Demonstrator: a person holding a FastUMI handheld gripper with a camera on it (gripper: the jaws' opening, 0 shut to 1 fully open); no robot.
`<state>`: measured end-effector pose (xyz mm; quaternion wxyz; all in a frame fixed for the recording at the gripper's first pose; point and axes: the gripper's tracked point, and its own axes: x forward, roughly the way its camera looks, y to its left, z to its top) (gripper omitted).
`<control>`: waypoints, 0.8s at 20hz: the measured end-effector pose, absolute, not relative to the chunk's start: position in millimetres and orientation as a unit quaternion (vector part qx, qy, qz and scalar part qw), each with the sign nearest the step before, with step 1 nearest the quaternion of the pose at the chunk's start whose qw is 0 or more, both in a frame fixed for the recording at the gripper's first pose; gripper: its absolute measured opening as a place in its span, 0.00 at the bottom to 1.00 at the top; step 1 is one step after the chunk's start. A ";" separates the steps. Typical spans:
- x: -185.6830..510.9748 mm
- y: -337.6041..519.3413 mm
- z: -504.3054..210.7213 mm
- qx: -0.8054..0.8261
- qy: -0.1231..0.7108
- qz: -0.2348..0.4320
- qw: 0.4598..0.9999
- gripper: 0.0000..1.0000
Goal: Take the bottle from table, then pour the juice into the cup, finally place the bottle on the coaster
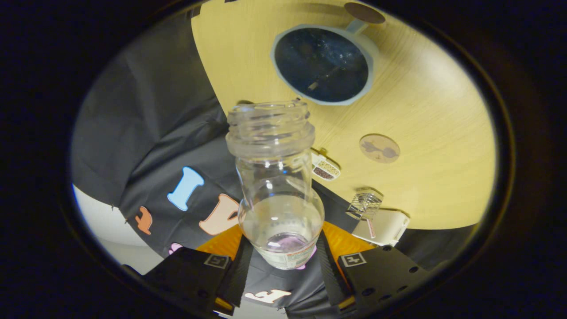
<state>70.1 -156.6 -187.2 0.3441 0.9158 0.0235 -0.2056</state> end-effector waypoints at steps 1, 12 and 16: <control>69.0 -157.3 -187.8 0.916 0.022 -0.206 0.344 0.75; 65.0 -144.0 -212.9 0.845 0.076 -0.249 0.467 0.75; 57.9 -140.2 -227.7 0.771 0.120 -0.272 0.563 0.75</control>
